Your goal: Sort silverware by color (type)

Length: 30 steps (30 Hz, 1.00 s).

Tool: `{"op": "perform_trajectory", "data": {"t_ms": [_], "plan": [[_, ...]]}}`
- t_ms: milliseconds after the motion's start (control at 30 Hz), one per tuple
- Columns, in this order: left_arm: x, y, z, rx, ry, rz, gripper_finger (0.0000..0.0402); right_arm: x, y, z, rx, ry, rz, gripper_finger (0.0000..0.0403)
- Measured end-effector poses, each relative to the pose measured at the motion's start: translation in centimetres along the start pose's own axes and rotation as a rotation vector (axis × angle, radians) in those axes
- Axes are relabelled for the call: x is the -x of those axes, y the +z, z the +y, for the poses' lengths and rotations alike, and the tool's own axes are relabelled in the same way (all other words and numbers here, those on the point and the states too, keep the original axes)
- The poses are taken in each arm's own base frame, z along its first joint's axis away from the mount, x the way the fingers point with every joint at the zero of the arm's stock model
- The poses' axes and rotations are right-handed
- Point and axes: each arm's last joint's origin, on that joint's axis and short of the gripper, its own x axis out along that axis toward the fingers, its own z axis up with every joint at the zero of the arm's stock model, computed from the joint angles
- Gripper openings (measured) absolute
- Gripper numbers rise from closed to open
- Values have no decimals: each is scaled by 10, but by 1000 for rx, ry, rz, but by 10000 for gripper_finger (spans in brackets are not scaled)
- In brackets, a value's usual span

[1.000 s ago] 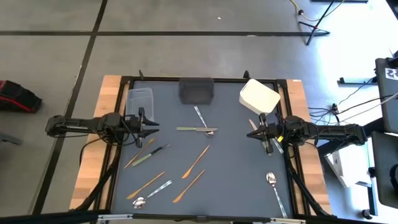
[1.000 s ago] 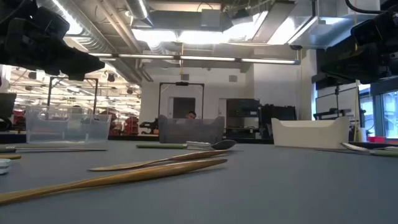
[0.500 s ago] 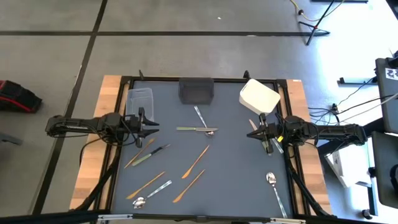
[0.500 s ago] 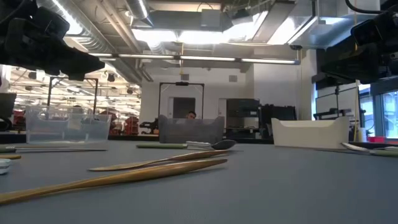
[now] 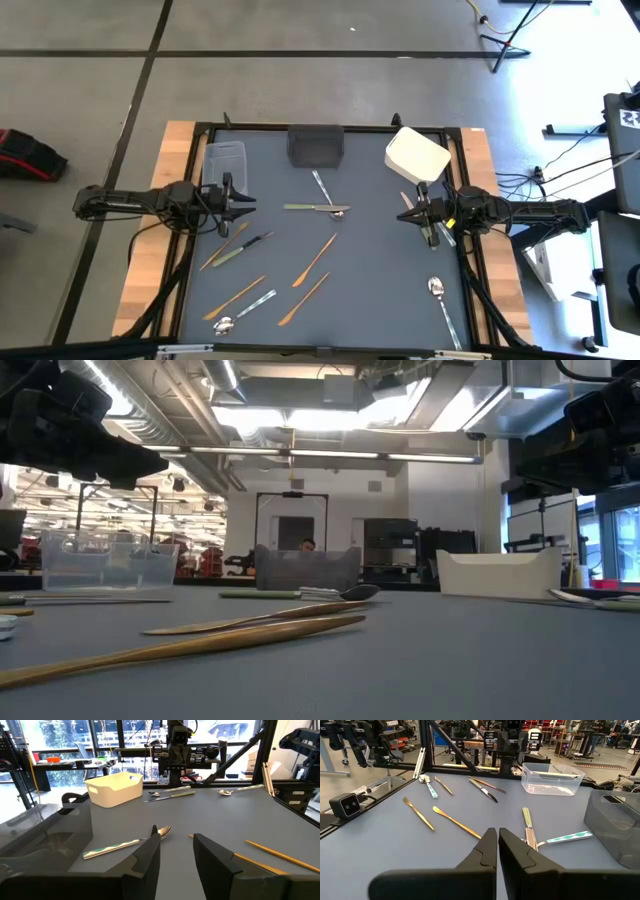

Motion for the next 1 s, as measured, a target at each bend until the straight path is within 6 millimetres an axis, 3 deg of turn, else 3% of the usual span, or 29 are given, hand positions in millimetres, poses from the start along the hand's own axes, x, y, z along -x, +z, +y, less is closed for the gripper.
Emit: {"op": "perform_trajectory", "data": {"t_ms": [500,633,833,1000], "plan": [[0,0,0,0,0,0,112,0,0,0,1,-5,0,7],[0,0,0,0,0,0,112,0,7,-4,4,-115,-66,7],[0,1,1,-7,22,-11,112,0,8,-3,-170,-100,-83,7],[2,19,1,-54,46,-193,112,2,10,-6,-276,-178,-71,7]]}}
